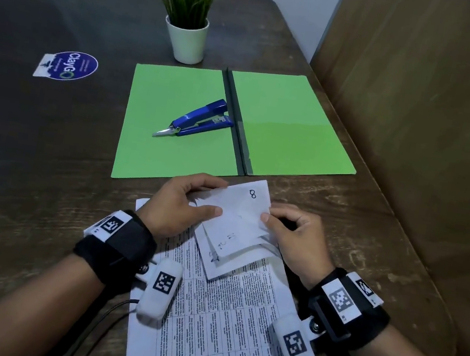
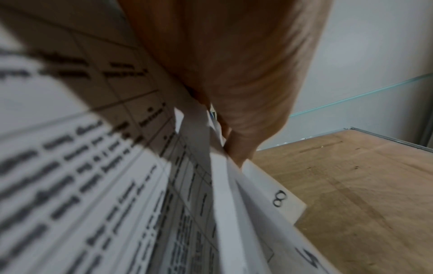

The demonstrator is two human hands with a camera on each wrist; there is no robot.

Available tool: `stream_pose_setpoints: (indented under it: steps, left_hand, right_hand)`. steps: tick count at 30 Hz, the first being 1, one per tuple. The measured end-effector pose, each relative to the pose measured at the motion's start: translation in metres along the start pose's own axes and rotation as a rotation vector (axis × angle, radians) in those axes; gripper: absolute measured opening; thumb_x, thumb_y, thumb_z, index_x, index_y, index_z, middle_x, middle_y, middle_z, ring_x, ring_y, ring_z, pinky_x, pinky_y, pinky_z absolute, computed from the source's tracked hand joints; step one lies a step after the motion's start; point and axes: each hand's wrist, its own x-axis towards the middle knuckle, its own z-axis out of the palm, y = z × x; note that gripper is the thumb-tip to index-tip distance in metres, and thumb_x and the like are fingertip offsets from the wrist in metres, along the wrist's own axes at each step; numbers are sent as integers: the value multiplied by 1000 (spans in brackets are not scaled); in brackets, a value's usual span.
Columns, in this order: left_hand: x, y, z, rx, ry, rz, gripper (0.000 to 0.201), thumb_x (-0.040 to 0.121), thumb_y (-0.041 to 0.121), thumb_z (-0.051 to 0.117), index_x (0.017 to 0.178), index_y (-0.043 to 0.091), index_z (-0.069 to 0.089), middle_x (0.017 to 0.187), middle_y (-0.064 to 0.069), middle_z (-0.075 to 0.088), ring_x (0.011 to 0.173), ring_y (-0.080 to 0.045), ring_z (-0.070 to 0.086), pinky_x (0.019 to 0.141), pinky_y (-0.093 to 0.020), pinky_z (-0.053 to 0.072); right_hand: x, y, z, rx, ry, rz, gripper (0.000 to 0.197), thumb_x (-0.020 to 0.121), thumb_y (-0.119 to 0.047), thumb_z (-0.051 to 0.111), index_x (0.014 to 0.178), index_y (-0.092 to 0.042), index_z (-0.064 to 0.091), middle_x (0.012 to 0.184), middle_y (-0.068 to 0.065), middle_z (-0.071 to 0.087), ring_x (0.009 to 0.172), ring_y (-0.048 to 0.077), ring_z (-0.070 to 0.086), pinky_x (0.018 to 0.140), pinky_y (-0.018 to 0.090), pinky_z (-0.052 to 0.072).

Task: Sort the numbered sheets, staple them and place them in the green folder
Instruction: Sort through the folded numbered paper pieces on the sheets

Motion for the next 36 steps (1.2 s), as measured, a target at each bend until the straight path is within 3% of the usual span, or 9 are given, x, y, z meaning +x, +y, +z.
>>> stream_pose_setpoints:
  steps: [5,8,10,14,17,23,31,34,36]
  left_hand:
    - [0,4,2,23,23,11,21,80,9,82,87,29,77,115,15,72,86,1,67,82,-44,55]
    - [0,4,3,-10,24,1,12,80,14,82,79,25,79,118,11,72,102,-11,69,92,-47,54]
    - [-2,6,2,-20,8,2,4,80,30,78,77,28,80,117,13,71,111,-5,66,95,-37,53]
    - [-1,8,4,-86,21,-11,28,80,45,67,73,23,81,104,16,75,108,-1,66,94,-27,50]
    - [-1,4,3,-43,35,2,11,76,26,83,85,23,78,107,11,75,106,-7,69,95,-30,53]
    - [-3,7,2,-1,28,-24,42,76,15,86,114,27,74,113,15,73,105,-3,68,99,-26,54]
    - [-2,6,3,-63,95,3,13,75,8,86,77,16,76,107,6,76,104,-12,71,98,-48,54]
    - [-2,6,3,-69,100,9,11,75,9,85,73,15,76,105,6,76,102,-12,70,96,-44,54]
    - [-1,5,2,-73,99,17,10,77,11,83,73,17,77,104,7,76,101,-10,70,94,-38,54]
  right_hand:
    - [-4,-7,2,75,-49,1,8,78,-8,82,77,-2,77,101,9,73,89,25,71,77,31,57]
    - [-7,-13,2,109,-52,3,34,79,-37,73,69,-5,76,85,8,72,74,17,67,68,28,53]
    - [-6,-14,0,96,-42,25,38,82,-45,66,70,-10,76,75,3,72,67,12,65,65,26,49]
    - [-2,-9,0,68,-4,35,11,85,-18,76,96,-18,77,89,-3,77,82,7,70,71,21,54]
    - [-3,-10,1,135,6,52,34,82,-2,77,112,-17,73,99,2,78,91,13,73,78,25,59]
    - [-4,-9,0,101,51,40,17,73,-7,86,81,-17,75,79,-2,75,73,9,67,62,25,52]
    - [-3,-10,0,95,31,13,22,67,-3,89,68,-16,71,74,-2,72,69,11,64,63,27,55]
    - [-3,-9,1,106,35,13,23,66,-2,89,66,-17,72,84,2,74,75,17,66,71,35,57]
    - [-3,-10,2,109,45,-7,23,65,0,89,66,-17,73,89,2,73,78,14,68,74,30,58]
